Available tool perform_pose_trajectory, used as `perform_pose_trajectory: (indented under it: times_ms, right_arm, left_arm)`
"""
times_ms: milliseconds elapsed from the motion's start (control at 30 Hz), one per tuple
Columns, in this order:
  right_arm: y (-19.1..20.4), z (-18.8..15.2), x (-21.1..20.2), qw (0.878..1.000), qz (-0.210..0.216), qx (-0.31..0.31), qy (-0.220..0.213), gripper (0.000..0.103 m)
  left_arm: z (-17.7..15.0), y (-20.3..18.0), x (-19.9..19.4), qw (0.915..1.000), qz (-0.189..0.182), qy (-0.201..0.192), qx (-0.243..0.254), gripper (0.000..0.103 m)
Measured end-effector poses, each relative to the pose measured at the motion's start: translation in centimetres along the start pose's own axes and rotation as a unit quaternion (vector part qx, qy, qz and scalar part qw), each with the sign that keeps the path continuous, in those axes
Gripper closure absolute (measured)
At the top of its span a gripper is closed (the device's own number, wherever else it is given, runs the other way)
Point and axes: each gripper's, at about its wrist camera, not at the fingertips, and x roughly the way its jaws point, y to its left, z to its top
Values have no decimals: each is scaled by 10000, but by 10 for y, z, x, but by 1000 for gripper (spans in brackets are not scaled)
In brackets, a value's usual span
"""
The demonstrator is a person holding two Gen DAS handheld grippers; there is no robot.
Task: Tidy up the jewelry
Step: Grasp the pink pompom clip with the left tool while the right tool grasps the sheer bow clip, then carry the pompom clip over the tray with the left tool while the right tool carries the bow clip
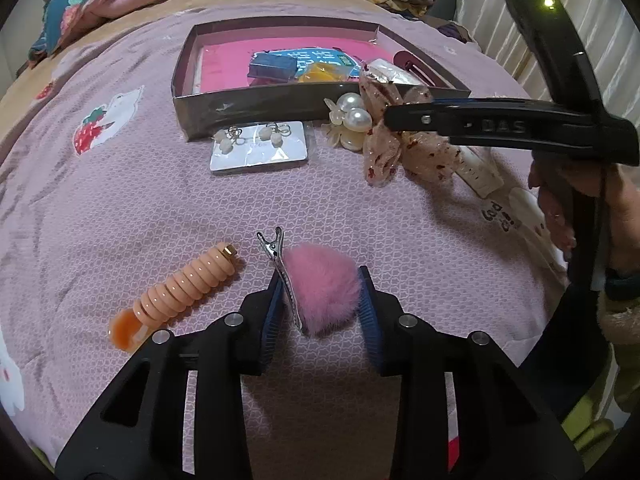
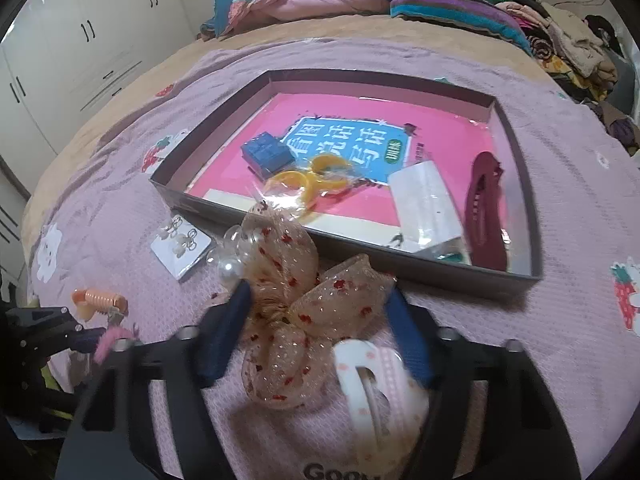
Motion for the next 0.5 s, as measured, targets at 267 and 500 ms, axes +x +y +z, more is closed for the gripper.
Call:
perform_pose_trajectory:
  times_ms: [267, 500]
  right_arm:
    - [0, -5, -24, 9980, 508, 210, -303, 87]
    - [-8, -16, -64, 9944, 623, 429, -739, 87]
  left_arm:
    - [8, -6, -7, 9998, -161, -85, 36, 77]
    - [22, -11, -12, 9995, -246, -171, 73, 77]
